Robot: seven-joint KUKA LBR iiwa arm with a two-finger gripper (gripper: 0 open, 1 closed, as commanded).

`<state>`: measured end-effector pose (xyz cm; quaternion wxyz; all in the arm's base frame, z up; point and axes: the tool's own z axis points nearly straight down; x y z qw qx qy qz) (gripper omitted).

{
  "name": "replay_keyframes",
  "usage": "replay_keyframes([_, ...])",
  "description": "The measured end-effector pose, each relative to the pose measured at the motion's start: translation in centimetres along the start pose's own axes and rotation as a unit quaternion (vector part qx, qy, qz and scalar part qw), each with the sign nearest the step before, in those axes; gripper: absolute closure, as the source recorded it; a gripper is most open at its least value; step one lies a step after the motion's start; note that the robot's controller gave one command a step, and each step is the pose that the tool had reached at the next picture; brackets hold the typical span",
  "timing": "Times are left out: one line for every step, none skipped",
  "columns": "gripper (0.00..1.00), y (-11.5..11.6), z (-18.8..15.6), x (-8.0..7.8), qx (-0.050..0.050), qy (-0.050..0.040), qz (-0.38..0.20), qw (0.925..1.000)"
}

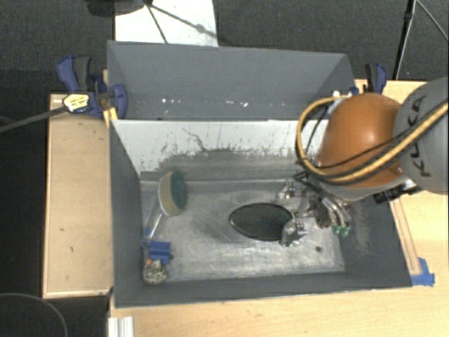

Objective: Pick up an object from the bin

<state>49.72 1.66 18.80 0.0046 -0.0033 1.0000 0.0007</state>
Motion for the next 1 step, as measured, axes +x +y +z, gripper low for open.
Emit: replay_keyframes([1.0,-0.32,-4.08,-0.81,0.001,0.001,-0.013,0.9999])
